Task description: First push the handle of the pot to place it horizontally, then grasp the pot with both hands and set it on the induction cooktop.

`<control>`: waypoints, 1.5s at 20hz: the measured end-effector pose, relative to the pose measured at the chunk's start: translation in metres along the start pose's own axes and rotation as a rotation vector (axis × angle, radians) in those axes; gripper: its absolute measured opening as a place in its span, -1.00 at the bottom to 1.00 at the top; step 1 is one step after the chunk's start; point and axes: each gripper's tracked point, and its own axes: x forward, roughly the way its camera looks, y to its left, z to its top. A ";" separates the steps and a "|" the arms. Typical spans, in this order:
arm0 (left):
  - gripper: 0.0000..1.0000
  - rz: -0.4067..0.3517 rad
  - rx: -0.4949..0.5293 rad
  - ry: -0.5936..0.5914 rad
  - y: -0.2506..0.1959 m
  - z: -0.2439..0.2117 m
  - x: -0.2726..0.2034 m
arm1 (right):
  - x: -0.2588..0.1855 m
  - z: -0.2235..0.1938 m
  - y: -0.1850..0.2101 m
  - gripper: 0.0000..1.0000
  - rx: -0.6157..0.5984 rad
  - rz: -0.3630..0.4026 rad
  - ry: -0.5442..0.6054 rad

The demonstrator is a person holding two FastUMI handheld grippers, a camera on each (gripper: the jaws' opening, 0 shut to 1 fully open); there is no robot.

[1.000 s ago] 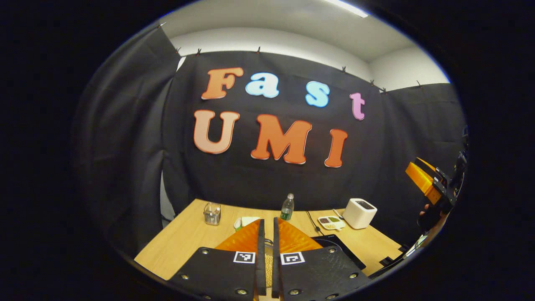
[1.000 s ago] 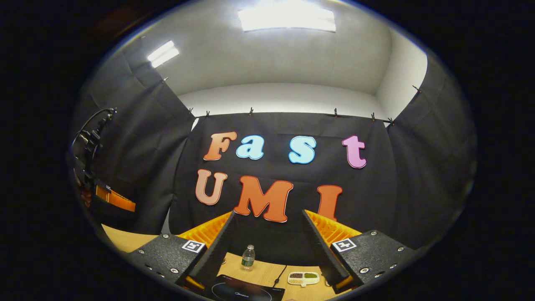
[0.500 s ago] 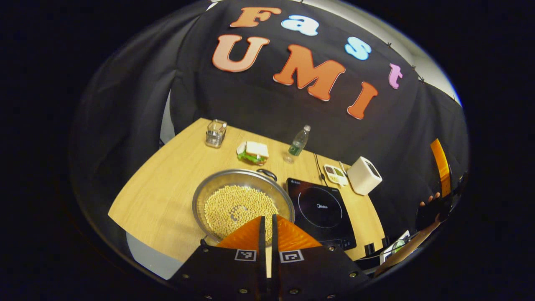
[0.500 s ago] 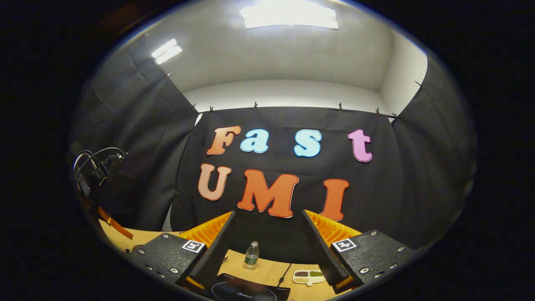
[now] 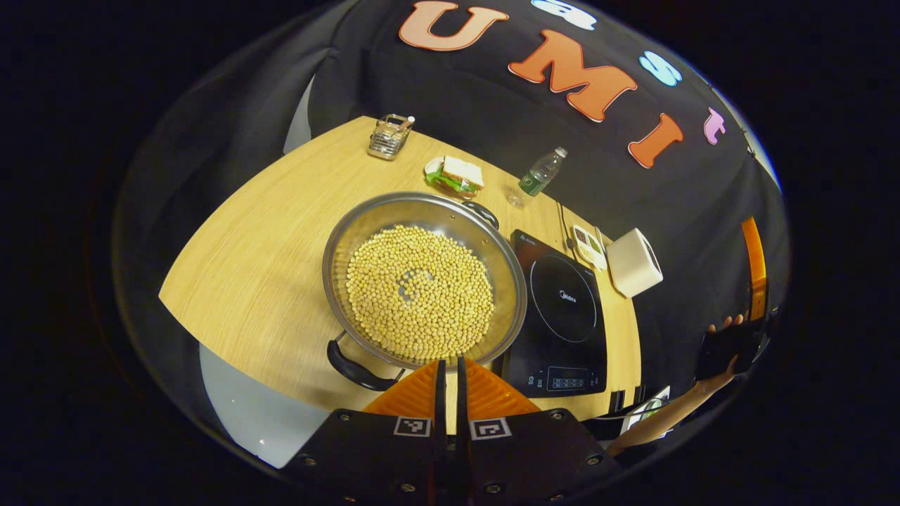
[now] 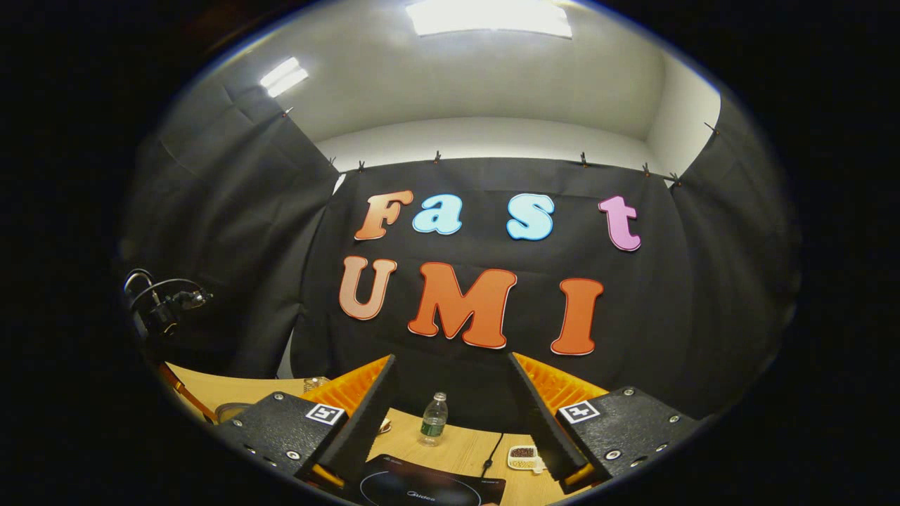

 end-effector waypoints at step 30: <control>-0.89 0.123 -0.098 0.180 0.095 -0.038 0.064 | 0.080 -0.151 0.126 0.91 0.023 0.225 0.355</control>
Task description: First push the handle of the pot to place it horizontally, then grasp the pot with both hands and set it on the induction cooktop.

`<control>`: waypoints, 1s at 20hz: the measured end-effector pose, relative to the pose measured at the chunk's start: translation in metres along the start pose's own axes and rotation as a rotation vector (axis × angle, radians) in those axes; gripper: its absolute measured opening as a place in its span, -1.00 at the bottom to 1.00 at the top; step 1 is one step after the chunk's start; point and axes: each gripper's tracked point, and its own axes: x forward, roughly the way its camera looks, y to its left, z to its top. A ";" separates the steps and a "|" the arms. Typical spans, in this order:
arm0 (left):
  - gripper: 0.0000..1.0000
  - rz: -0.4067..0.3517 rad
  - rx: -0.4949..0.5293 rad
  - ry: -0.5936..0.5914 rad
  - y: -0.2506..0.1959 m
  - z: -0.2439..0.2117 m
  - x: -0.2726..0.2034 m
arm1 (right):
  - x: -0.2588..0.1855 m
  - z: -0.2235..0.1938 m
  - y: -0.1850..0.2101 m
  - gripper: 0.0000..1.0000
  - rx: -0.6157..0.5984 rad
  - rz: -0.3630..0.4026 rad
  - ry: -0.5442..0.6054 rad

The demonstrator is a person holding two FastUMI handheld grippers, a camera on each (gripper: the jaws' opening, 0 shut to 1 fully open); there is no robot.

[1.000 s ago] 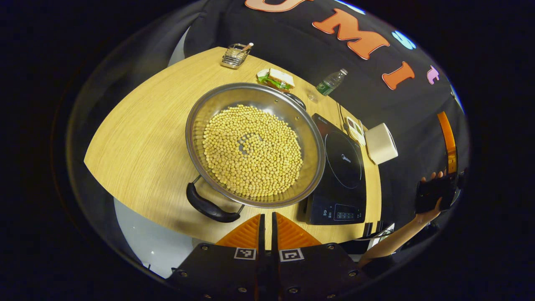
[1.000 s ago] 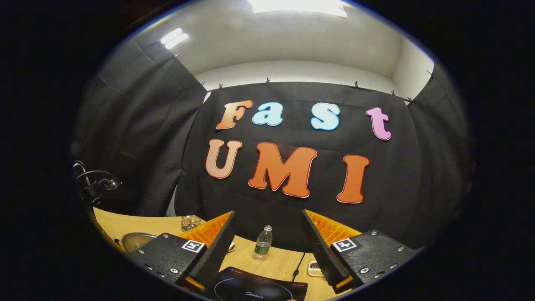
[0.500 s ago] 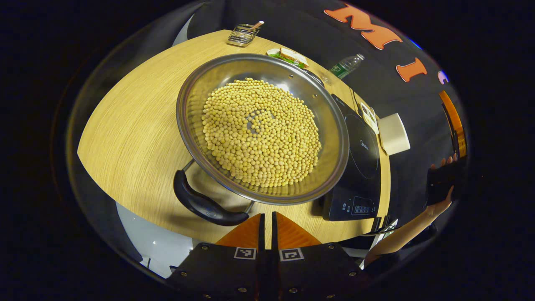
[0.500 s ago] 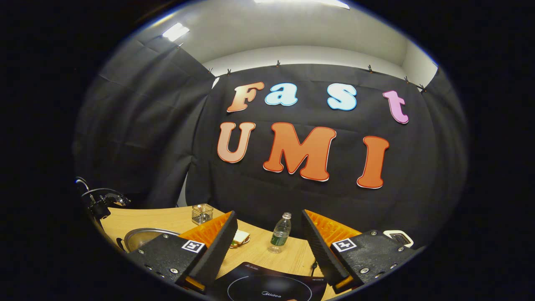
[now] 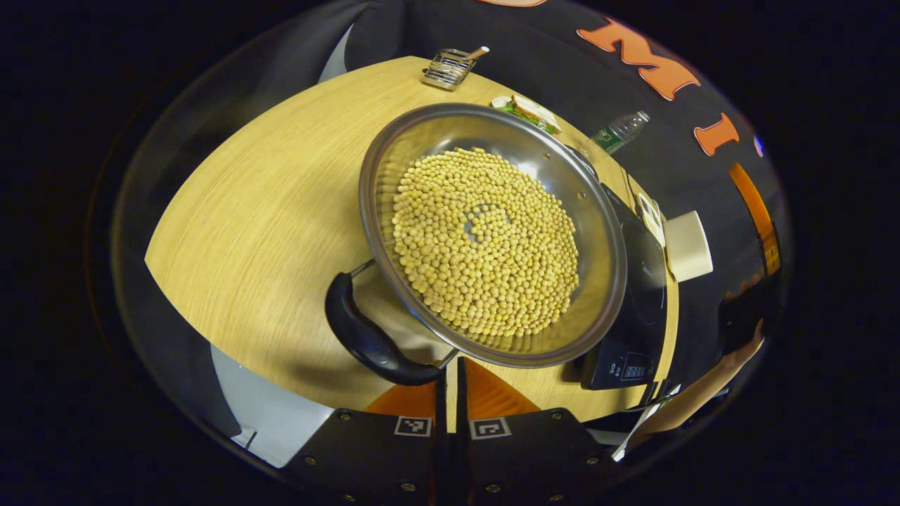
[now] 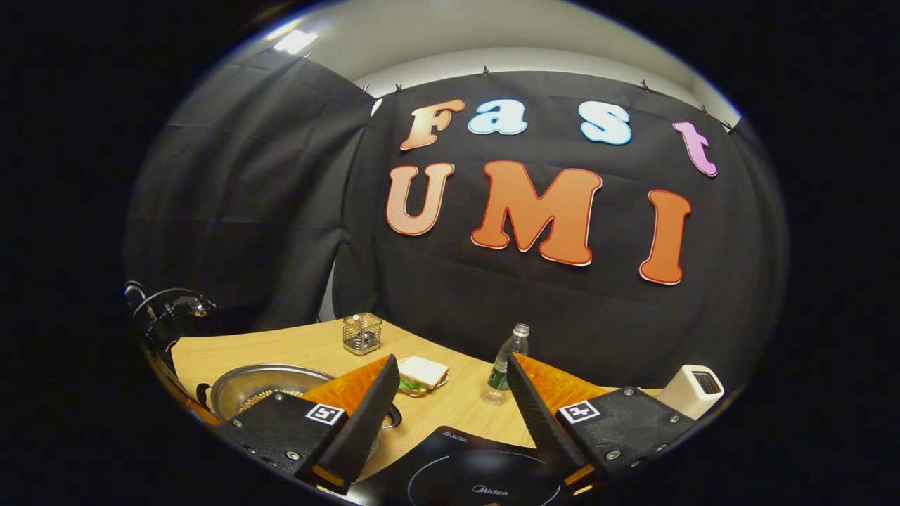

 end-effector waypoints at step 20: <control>-0.92 0.202 0.204 -0.242 0.082 0.096 -0.015 | 0.037 -0.122 0.087 0.91 0.093 0.139 0.448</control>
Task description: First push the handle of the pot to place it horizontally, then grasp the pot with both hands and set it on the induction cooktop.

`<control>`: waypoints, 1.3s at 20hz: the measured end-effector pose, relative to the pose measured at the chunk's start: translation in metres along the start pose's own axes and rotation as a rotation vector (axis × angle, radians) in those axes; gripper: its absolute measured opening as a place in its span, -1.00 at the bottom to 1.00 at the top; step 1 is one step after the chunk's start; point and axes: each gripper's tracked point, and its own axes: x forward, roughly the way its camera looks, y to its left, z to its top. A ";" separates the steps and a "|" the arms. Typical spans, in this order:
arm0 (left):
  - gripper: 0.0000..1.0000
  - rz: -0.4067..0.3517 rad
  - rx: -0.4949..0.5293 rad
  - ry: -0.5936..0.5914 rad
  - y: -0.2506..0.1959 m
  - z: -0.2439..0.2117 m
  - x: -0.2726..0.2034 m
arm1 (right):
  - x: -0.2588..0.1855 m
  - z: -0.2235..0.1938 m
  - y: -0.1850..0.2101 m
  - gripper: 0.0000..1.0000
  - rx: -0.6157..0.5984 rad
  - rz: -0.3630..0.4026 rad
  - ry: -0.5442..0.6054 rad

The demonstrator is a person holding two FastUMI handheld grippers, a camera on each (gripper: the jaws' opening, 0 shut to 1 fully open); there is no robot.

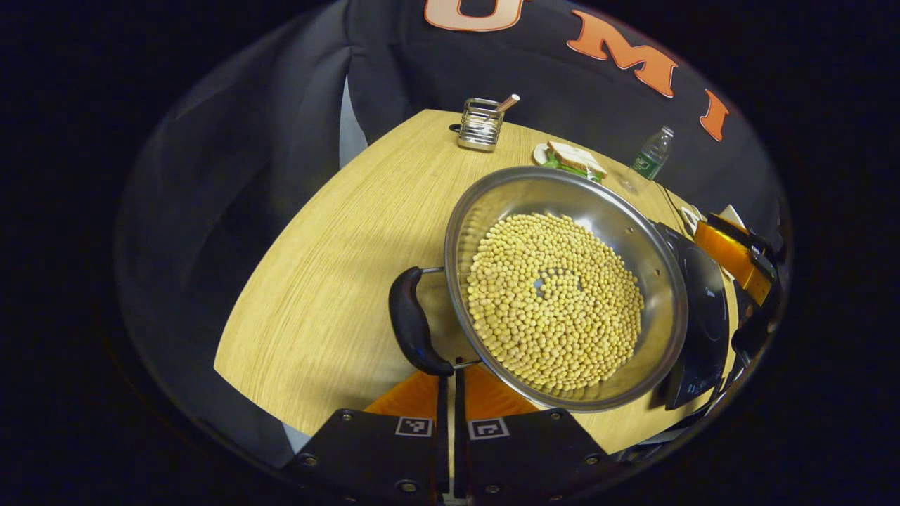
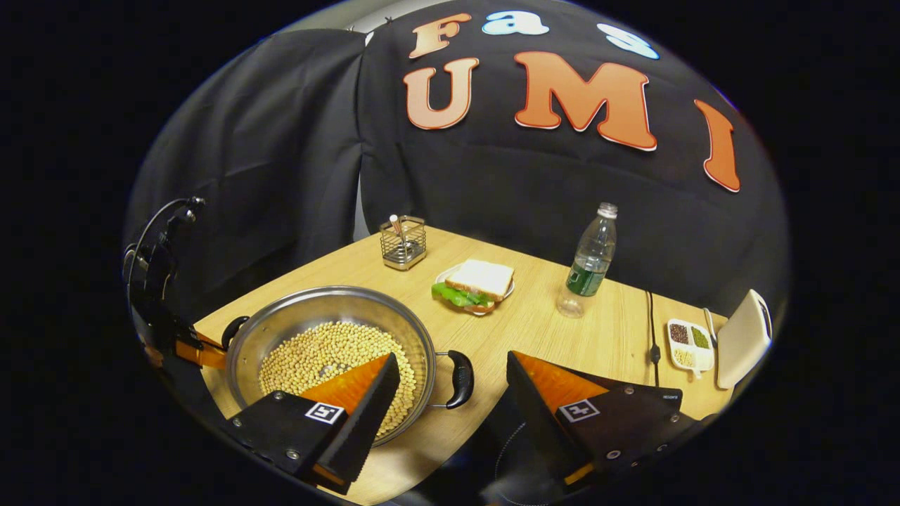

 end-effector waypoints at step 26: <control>-0.55 0.013 0.192 -0.459 0.031 0.123 -0.032 | 0.041 -0.060 0.027 0.87 0.086 -0.052 0.224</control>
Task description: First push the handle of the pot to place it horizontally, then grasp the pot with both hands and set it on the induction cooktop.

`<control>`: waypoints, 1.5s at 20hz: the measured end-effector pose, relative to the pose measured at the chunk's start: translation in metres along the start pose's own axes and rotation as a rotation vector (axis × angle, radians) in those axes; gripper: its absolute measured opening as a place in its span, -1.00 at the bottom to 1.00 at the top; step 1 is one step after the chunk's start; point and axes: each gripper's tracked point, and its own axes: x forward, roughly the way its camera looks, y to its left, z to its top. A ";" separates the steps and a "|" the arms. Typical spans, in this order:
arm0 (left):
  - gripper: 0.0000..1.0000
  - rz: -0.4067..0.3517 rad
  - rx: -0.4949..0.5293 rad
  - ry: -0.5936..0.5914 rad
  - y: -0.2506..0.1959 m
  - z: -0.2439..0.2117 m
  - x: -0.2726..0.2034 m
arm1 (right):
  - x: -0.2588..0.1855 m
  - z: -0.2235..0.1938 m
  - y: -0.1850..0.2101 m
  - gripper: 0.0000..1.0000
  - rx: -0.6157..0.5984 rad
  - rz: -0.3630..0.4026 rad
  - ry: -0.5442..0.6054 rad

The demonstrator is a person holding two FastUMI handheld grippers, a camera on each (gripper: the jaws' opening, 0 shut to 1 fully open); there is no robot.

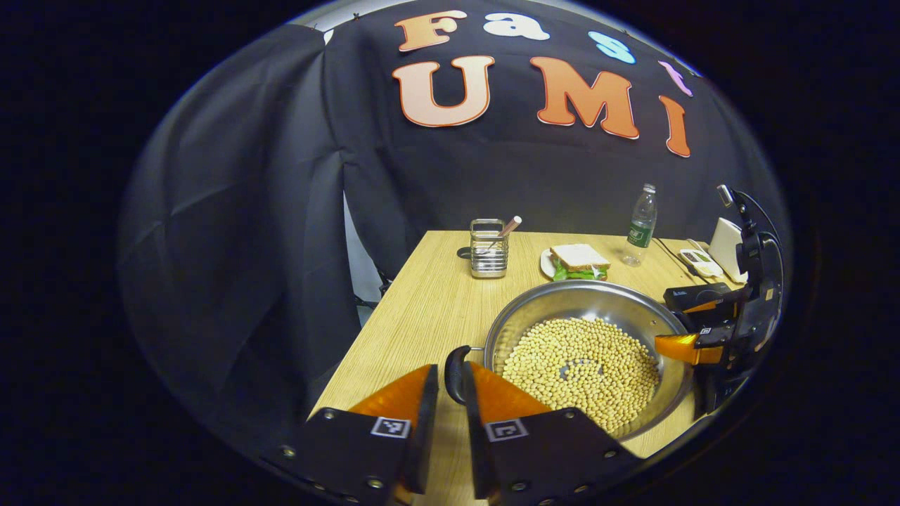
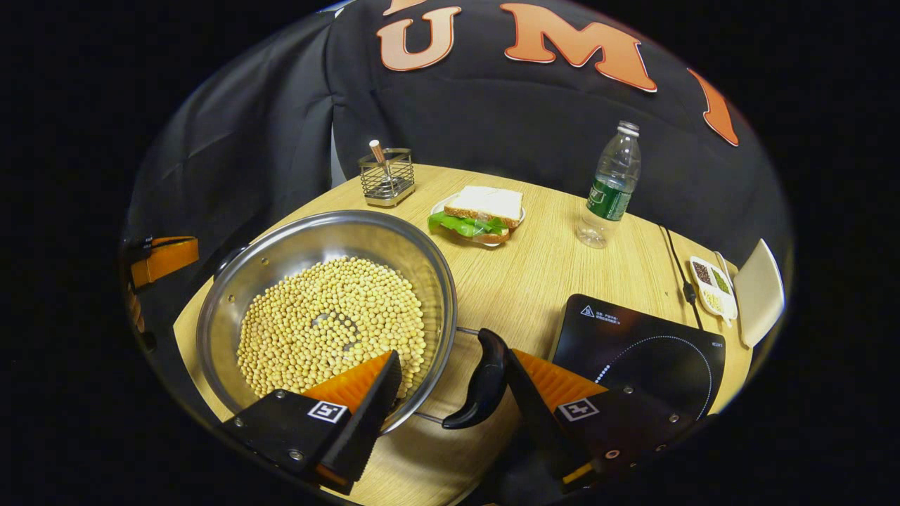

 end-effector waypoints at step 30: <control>0.75 -0.001 0.017 0.176 -0.008 -0.053 0.084 | 0.028 0.000 -0.005 0.55 0.089 -0.015 0.036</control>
